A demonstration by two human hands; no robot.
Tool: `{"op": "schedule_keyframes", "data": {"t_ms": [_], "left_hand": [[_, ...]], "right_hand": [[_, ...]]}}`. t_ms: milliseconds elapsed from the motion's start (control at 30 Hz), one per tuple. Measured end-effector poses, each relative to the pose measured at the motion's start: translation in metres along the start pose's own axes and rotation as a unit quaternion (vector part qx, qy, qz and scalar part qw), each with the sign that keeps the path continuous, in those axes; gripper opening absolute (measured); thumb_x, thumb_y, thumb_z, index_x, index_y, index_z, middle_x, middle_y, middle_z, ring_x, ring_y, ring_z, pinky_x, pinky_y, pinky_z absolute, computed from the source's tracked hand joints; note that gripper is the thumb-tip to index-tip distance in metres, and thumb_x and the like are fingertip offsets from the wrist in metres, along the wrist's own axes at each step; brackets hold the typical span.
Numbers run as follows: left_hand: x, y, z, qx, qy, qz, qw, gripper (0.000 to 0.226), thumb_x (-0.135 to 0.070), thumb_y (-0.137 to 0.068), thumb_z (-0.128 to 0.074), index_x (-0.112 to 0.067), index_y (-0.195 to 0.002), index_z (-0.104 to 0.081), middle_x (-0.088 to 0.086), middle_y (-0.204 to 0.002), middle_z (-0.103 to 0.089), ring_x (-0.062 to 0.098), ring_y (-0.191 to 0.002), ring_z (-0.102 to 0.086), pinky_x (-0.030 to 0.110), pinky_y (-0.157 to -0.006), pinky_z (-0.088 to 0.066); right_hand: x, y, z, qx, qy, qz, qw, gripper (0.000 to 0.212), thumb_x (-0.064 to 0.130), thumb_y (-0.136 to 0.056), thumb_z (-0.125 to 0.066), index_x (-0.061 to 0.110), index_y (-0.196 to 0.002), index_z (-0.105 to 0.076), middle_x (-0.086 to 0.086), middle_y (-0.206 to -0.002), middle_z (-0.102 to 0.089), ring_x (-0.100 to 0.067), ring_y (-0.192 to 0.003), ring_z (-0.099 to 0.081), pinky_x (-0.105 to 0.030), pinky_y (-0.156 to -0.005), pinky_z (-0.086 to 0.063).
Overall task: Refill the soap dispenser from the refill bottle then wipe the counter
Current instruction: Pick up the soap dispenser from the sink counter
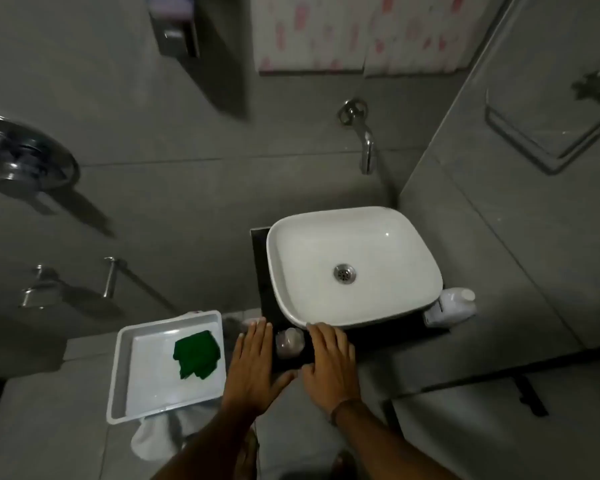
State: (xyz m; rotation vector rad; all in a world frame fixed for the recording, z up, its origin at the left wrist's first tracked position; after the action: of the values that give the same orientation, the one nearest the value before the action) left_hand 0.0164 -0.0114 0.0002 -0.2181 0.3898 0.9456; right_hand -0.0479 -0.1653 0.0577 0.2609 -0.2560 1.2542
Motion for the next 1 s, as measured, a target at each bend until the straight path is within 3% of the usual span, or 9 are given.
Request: {"op": "schedule_keyframes", "data": {"t_ms": [100, 233, 367, 467, 533, 600, 667, 867, 1000], "left_hand": [[0.011, -0.014, -0.011, 0.071, 0.117, 0.018, 0.990, 0.089, -0.052, -0.092, -0.069, -0.010, -0.163, -0.035, 0.012, -0.169, -0.037, 0.032, -0.159, -0.030, 0.043, -0.130, -0.023], [0.017, -0.030, -0.012, 0.060, 0.269, 0.046, 0.960, 0.060, -0.028, -0.086, -0.070, -0.024, -0.144, -0.055, 0.000, -0.140, -0.063, 0.023, -0.126, -0.064, 0.033, -0.101, -0.051], [0.030, -0.045, -0.021, 0.054, 0.303, 0.023, 0.951, 0.048, -0.023, -0.084, -0.077, -0.019, -0.131, -0.065, 0.000, -0.123, -0.066, 0.019, -0.109, -0.067, 0.029, -0.089, -0.054], [0.037, -0.046, -0.024, 0.058, 0.312, 0.007, 0.948, 0.050, -0.023, -0.085, -0.084, -0.019, -0.131, -0.067, -0.004, -0.124, -0.064, 0.010, -0.109, -0.062, 0.010, -0.089, -0.042], [0.040, -0.045, -0.024, 0.058, 0.312, 0.000, 0.948, 0.052, -0.032, -0.084, -0.082, -0.019, -0.132, -0.066, -0.003, -0.125, -0.064, 0.007, -0.109, -0.058, 0.011, -0.089, -0.041], [0.040, -0.045, -0.024, 0.058, 0.308, 0.000, 0.950, 0.056, -0.042, -0.084, -0.076, -0.017, -0.133, -0.066, 0.001, -0.126, -0.064, 0.007, -0.109, -0.057, 0.020, -0.090, -0.044], [0.039, -0.045, -0.023, 0.057, 0.310, -0.004, 0.949, 0.060, -0.051, -0.085, -0.069, -0.016, -0.134, -0.066, 0.001, -0.127, -0.064, 0.006, -0.109, -0.056, 0.023, -0.091, -0.046], [0.038, -0.045, -0.025, 0.057, 0.302, 0.004, 0.952, 0.060, -0.042, -0.084, -0.074, -0.012, -0.135, -0.066, 0.004, -0.127, -0.064, 0.007, -0.109, -0.055, 0.008, -0.088, -0.037], [0.039, -0.043, -0.028, 0.053, 0.298, -0.006, 0.953, 0.058, -0.032, -0.084, -0.076, -0.008, -0.136, -0.065, 0.009, -0.127, -0.065, 0.018, -0.109, -0.062, 0.026, -0.088, -0.047]], "right_hand": [[0.013, -0.005, -0.020, 0.008, -0.180, -0.110, 0.977, 0.068, 0.026, -0.081, -0.073, 0.030, -0.146, -0.052, 0.007, -0.144, -0.056, -0.018, -0.130, -0.053, -0.038, -0.108, -0.050], [0.029, -0.019, -0.033, -0.046, -0.303, -0.229, 0.924, 0.051, 0.034, -0.071, -0.090, 0.033, -0.118, -0.068, 0.011, -0.114, -0.070, -0.010, -0.098, -0.068, -0.020, -0.078, -0.060], [0.034, -0.033, -0.044, -0.112, -0.322, -0.296, 0.892, 0.041, 0.039, -0.061, -0.095, 0.029, -0.093, -0.072, 0.011, -0.095, -0.072, -0.009, -0.084, -0.067, -0.024, -0.071, -0.059], [0.035, -0.039, -0.051, -0.137, -0.328, -0.303, 0.884, 0.026, 0.027, -0.068, -0.091, 0.027, -0.080, -0.069, 0.009, -0.083, -0.069, -0.010, -0.076, -0.065, -0.028, -0.065, -0.058], [0.030, -0.039, -0.054, -0.120, -0.346, -0.281, 0.887, 0.026, 0.013, -0.073, -0.086, 0.027, -0.092, -0.076, 0.005, -0.097, -0.074, -0.012, -0.089, -0.070, -0.035, -0.077, -0.064], [0.026, -0.034, -0.056, -0.083, -0.375, -0.256, 0.887, 0.052, 0.001, -0.075, -0.083, 0.027, -0.120, -0.073, 0.002, -0.119, -0.072, -0.014, -0.110, -0.069, -0.038, -0.091, -0.063], [0.027, -0.027, -0.056, -0.086, -0.394, -0.258, 0.878, 0.074, 0.000, -0.074, -0.084, 0.032, -0.136, -0.061, 0.007, -0.127, -0.069, -0.011, -0.115, -0.067, -0.033, -0.091, -0.063], [0.031, -0.025, -0.057, -0.128, -0.415, -0.284, 0.855, 0.072, -0.002, -0.076, -0.083, 0.041, -0.128, -0.055, 0.006, -0.122, -0.071, -0.013, -0.107, -0.070, -0.028, -0.085, -0.063], [0.034, -0.016, -0.055, -0.143, -0.414, -0.280, 0.854, 0.082, 0.010, -0.069, -0.091, 0.037, -0.135, -0.051, 0.020, -0.120, -0.065, 0.004, -0.106, -0.064, -0.010, -0.076, -0.055]]}}
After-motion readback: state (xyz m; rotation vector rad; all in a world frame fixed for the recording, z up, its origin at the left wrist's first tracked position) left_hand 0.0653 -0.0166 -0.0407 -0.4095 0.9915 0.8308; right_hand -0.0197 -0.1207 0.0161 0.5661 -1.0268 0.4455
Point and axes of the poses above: each hand's wrist, its own y-axis away from the middle knuckle, its own z-axis out of the back of the hand, x = y × z, the point moved 2 cm from there along -y, towards the middle knuckle
